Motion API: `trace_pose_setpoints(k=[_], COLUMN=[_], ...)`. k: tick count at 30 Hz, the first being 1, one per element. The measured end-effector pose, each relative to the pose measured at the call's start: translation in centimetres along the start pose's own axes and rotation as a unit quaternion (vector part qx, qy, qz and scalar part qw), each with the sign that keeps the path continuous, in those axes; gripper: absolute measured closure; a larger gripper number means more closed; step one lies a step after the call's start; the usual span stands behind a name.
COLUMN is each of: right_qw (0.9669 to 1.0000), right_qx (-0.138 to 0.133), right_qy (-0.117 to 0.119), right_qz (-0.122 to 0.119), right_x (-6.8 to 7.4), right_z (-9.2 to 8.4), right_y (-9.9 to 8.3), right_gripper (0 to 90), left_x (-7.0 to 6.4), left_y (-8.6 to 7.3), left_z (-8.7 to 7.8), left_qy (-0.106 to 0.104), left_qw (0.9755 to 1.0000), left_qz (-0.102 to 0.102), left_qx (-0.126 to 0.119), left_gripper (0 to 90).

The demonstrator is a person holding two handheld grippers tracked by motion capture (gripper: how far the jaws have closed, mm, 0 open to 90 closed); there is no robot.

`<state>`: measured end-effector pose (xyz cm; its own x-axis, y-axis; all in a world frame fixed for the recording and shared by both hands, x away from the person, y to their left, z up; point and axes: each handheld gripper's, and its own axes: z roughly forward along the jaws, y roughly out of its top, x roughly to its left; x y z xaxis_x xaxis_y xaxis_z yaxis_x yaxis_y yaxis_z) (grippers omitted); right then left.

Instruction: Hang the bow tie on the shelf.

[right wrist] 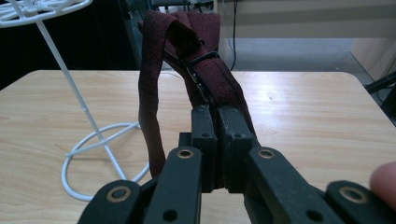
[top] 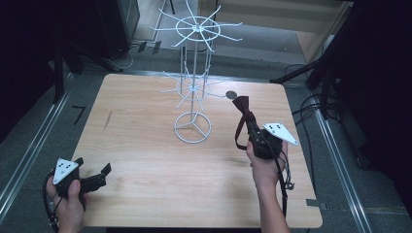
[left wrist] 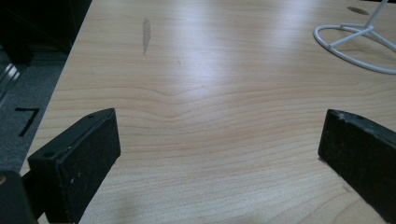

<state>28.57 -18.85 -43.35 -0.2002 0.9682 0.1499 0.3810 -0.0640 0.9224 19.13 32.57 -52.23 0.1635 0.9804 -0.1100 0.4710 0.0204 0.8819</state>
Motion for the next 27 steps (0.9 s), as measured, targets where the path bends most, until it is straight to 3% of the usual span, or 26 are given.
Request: trace_pose_setpoints(k=[27], right_qw=[0.9999], right_qx=[-0.008], right_qy=[-0.007], right_qz=[0.004], right_x=[1.6], right_z=[2.2], right_y=[3.4], right_gripper=[86.9], left_x=[0.0], left_y=[0.0], left_z=[0.0], left_qy=[-0.001], left_qw=[1.0], left_qz=[-0.002], left_qx=[0.0], left_gripper=[0.0])
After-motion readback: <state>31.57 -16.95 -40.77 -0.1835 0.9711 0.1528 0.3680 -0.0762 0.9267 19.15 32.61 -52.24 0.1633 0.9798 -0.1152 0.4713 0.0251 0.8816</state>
